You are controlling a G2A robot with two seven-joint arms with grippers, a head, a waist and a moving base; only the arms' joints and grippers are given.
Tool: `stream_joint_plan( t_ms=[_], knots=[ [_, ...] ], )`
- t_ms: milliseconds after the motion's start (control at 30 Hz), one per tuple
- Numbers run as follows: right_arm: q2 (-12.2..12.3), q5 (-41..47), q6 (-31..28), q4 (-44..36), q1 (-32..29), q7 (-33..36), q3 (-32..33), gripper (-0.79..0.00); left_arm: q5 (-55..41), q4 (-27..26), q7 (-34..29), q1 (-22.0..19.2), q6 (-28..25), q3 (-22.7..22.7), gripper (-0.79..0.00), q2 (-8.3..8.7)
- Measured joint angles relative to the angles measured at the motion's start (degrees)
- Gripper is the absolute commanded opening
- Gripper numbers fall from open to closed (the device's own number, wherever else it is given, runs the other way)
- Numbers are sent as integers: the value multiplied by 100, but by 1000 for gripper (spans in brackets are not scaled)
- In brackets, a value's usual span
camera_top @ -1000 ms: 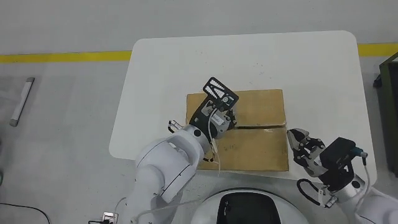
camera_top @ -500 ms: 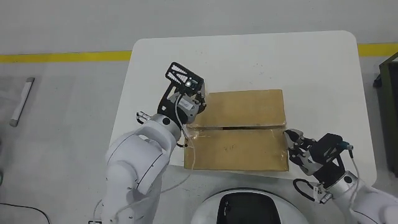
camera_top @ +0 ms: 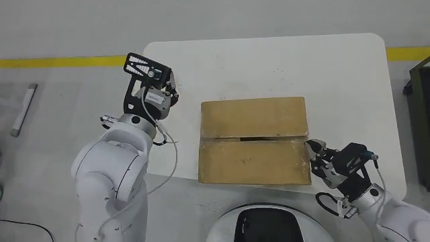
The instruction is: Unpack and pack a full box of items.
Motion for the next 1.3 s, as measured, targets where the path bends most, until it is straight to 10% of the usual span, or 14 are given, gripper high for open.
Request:
stream_joint_plan(
  t_ms=[1300],
  knots=[
    [47,9,-95,51,-60,-147,97,-785,394,350,115,943,502,-1668,-785,340]
  ],
)
